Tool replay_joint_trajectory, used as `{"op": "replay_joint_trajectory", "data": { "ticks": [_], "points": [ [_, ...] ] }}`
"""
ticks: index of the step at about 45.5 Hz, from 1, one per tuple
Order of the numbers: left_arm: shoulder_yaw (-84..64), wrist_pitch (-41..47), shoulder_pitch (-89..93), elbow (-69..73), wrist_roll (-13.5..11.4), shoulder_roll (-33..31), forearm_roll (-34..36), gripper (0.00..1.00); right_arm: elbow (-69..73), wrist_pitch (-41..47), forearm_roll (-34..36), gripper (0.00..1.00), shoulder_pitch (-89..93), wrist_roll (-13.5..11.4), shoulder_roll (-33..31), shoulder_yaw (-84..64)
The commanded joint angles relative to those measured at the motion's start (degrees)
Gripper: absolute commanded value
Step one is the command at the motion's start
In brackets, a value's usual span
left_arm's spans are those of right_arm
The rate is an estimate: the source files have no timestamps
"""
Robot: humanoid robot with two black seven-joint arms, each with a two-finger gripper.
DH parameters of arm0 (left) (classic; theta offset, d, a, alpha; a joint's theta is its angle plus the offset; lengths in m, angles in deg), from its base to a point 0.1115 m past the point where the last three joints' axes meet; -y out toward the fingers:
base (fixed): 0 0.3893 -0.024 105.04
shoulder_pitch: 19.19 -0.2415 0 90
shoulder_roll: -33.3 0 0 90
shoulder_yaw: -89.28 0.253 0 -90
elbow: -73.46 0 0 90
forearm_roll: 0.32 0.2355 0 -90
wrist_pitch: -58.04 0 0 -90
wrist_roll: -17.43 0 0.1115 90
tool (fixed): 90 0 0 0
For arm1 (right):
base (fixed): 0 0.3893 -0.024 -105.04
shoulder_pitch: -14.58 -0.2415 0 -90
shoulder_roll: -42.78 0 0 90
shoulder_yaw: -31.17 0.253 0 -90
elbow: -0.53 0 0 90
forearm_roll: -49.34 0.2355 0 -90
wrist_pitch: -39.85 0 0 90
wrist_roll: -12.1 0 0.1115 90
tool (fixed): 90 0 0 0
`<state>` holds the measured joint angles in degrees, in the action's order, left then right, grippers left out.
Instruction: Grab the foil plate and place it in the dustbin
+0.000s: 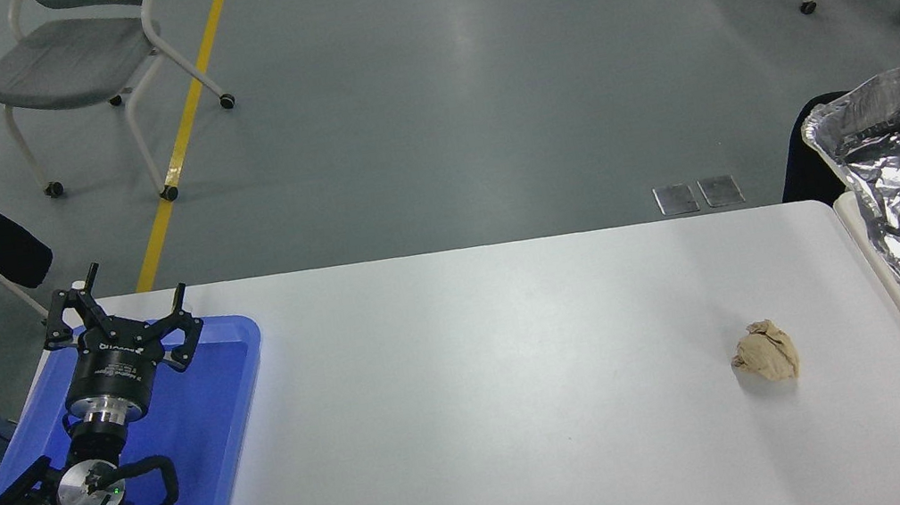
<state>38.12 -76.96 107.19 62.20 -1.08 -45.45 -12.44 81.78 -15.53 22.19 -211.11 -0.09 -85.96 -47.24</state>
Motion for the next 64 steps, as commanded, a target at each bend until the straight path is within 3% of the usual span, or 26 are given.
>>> {"op": "replay_joint_trajectory", "data": {
  "ticks": [1, 12, 23, 36, 47, 56, 64],
  "points": [
    [0.0, 0.0, 0.0, -0.1, 0.0, 0.0, 0.0, 1.00, -2.1, 0.7, -2.2, 0.00, 0.1, 0.1, -2.1, -0.7],
    [0.0, 0.0, 0.0, -0.1, 0.0, 0.0, 0.0, 1.00, -15.1, 0.1, -20.7, 0.00, 10.8, 1.8, -14.0, 4.8],
    [0.0, 0.0, 0.0, -0.1, 0.0, 0.0, 0.0, 1.00, -30.4, -6.9, -28.6, 0.00, 35.5, 5.3, -19.1, 21.3],
    [0.0, 0.0, -0.1, -0.1, 0.0, 0.0, 0.0, 1.00, -46.2, -23.6, -28.8, 0.00, 69.0, 5.9, -12.2, 40.5],
    [0.0, 0.0, -0.1, 0.1, 0.0, 0.0, 0.0, 1.00, -60.6, -26.3, -27.8, 0.00, 87.5, 7.4, -2.5, 54.6],
    [0.0, 0.0, -0.1, 0.1, 0.0, 0.1, 0.0, 1.00, -64.9, -33.8, -27.8, 0.00, 94.2, 7.4, 3.0, 61.4],
    [0.0, 0.0, -0.1, -0.1, 0.0, 0.1, 0.0, 1.00, -66.8, -35.2, -26.6, 0.00, 94.7, 7.4, 4.7, 61.8]
  ]
}}
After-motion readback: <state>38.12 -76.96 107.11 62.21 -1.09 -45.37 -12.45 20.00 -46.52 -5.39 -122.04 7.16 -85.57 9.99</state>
